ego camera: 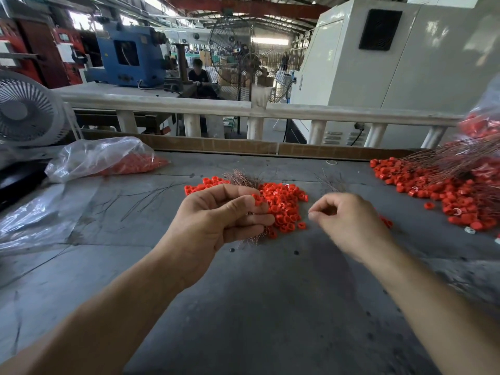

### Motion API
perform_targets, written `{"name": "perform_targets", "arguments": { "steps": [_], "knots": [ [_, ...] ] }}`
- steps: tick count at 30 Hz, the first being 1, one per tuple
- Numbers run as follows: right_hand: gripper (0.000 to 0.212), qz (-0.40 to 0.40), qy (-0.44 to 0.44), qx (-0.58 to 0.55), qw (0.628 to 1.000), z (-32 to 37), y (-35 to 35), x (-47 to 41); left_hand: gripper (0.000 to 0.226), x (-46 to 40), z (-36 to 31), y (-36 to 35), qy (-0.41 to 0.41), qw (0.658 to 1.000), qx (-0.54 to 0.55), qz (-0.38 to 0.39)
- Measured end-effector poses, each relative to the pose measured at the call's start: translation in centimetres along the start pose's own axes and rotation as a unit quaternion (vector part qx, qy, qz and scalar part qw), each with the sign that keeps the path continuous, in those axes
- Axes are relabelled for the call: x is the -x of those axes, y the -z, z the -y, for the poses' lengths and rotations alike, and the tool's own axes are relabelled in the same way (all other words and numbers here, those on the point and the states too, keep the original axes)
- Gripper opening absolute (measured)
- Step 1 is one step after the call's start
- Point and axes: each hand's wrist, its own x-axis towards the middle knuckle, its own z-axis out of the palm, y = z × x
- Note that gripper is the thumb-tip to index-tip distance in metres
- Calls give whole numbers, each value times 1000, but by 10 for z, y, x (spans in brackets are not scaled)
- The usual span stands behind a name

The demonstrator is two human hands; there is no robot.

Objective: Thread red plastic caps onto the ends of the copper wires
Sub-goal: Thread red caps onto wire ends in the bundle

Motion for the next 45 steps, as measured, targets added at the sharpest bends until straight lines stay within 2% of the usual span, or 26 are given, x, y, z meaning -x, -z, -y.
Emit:
{"name": "perform_targets", "arguments": {
  "steps": [10, 14, 16, 18, 22, 25, 35, 45],
  "knots": [
    [13, 37, 19, 72, 997, 5, -15, 2, 31, 1, 3, -1, -7, 1000, -7, 10],
    [18, 33, 2, 32, 999, 4, -14, 3, 25, 0, 4, 1, -14, 1000, -6, 15],
    [18, 32, 1, -23, 999, 6, -12, 4, 27, 0, 5, 1, -16, 1000, -10, 15],
    [17, 30, 11, -125, 992, 13, -7, 7, 30, 0, 4, 0, -18, 1000, -13, 15],
    [15, 37, 72, -310, 947, 40, 6, 20, 31, 1, 3, -2, -29, 999, -20, 13],
    [15, 36, 116, -364, 924, 57, 8, 30, 28, 2, 4, -4, -43, 999, -30, 14],
    [9, 3, 192, -258, 947, 69, 8, 48, 24, 3, 6, -6, -83, 994, -76, 10],
    [11, -19, 217, -238, 947, 70, 7, 50, 16, 3, 8, -8, -123, 987, -107, 0]
  ]
}}
